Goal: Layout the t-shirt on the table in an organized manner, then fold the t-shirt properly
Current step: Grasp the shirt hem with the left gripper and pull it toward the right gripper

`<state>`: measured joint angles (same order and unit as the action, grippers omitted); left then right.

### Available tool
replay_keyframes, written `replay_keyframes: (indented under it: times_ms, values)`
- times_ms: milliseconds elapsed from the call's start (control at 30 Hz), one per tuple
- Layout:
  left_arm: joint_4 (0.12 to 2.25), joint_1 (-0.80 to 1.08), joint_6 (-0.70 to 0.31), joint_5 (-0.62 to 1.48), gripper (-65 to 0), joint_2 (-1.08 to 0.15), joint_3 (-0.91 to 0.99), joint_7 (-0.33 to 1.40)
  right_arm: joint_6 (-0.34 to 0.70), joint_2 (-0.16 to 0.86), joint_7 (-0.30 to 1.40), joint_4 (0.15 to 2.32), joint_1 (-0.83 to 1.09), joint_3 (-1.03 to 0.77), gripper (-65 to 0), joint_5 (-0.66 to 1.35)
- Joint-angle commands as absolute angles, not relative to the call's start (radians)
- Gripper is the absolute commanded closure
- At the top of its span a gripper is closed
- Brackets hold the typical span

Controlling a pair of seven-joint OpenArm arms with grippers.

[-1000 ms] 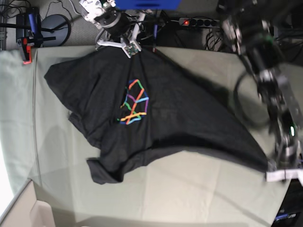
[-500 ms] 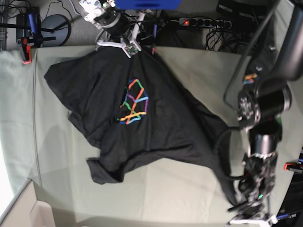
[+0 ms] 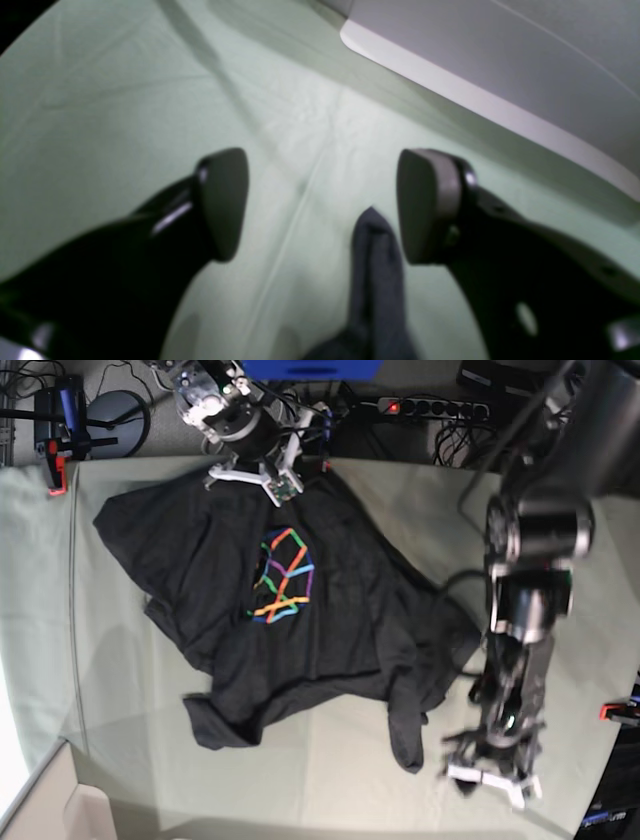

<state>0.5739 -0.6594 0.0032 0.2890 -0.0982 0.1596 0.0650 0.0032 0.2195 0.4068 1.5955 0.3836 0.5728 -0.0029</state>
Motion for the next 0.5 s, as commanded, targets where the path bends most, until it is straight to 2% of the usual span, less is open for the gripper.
replay_keyframes:
  times_ms: [0, 133, 233, 333, 467]
  values:
    - [0.641, -0.642, 0.005, 0.292, -37.8, -0.119, 0.176, 0.065, 0.001, 0.22, 0.387, 1.624, 0.374, 0.573, 0.0, -0.004]
    - [0.889, -0.441, 0.005, 0.292, -30.1, -0.119, 0.255, 0.183, 0.001, 0.22, 0.387, 1.673, 0.364, 0.522, 0.0, -0.004]
    - [1.033, -0.302, 0.005, 0.292, -28.9, -0.117, 0.308, 0.242, 0.001, 0.219, 0.387, 1.725, 0.366, 0.453, 0.0, -0.004]
    - [1.102, -0.193, 0.001, 0.292, -28.9, -0.116, 0.312, 0.249, 0.001, 0.219, 0.387, 1.759, 0.366, 0.389, -6.0, -0.002]
    - [1.089, -0.15, 0.001, 0.292, -28.9, -0.085, 0.312, 0.246, 0.002, 0.219, 0.387, 1.782, 0.36, 0.335, -16.6, -0.002]
